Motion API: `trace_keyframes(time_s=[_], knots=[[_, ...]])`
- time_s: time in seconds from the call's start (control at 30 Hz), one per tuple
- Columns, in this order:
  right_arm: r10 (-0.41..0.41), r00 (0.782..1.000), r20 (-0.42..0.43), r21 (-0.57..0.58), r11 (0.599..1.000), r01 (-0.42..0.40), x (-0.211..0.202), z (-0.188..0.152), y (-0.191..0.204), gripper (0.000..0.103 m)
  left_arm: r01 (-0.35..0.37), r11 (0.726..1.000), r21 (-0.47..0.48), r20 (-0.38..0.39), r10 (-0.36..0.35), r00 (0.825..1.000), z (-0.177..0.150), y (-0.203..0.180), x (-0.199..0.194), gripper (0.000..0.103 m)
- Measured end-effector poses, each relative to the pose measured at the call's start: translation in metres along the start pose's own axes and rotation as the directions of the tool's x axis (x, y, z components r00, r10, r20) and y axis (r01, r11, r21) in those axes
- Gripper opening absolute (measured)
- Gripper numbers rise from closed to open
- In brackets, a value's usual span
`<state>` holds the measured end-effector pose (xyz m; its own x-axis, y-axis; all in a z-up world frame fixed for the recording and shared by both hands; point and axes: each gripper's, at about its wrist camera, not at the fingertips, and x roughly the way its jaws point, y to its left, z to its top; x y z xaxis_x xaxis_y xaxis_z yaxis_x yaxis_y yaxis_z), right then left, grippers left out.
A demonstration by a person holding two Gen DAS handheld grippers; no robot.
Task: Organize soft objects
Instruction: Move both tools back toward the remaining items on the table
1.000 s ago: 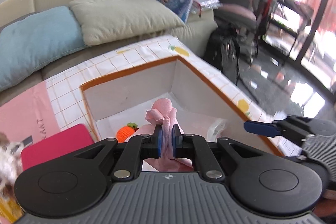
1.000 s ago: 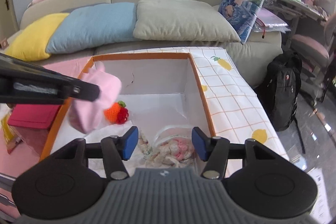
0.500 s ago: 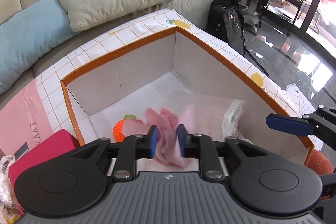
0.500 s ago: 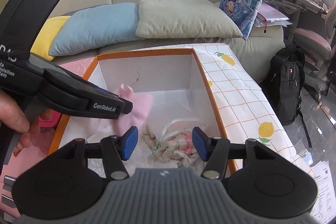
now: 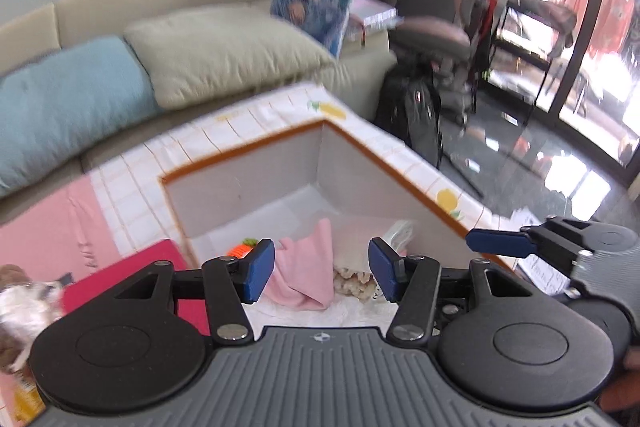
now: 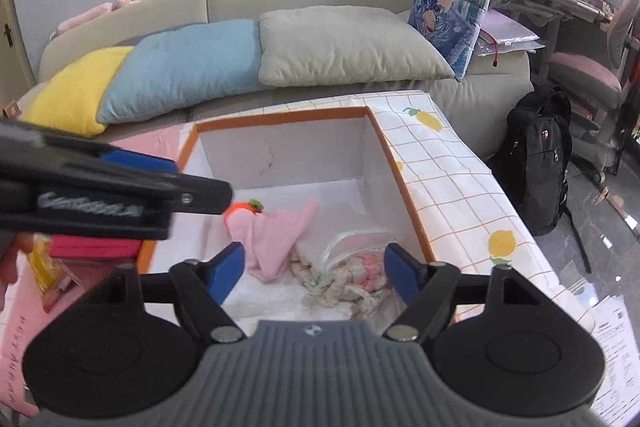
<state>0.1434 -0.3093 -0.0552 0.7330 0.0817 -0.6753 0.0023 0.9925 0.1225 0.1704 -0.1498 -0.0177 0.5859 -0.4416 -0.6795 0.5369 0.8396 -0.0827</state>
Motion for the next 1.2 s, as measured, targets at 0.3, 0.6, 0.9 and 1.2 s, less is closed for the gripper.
trace_keyframes(time_s=[0.3, 0.6, 0.9, 1.2], knots=[[0.138, 0.990, -0.036, 0.010, 0.990, -0.138, -0.020, -0.007, 0.045, 0.080, -0.125, 0.988, -0.092, 0.074, 0.132, 0.988, -0.050, 0.026, -0.074, 0.068], [0.264, 0.955, -0.134, -0.032, 0.962, -0.271, -0.025, -0.021, 0.098, 0.080, -0.224, 0.927, -0.302, -0.044, 0.221, 0.974, -0.120, 0.075, -0.108, 0.068], [0.302, 0.925, -0.230, -0.158, 0.927, -0.342, -0.020, -0.035, 0.154, 0.080, -0.244, 0.854, -0.459, -0.038, 0.256, 0.966, -0.153, 0.117, -0.132, 0.068], [0.282, 0.927, -0.247, -0.261, 0.902, -0.344, -0.006, -0.035, 0.191, 0.080, -0.236, 0.808, -0.541, -0.046, 0.252, 0.967, -0.182, 0.147, -0.137, 0.067]])
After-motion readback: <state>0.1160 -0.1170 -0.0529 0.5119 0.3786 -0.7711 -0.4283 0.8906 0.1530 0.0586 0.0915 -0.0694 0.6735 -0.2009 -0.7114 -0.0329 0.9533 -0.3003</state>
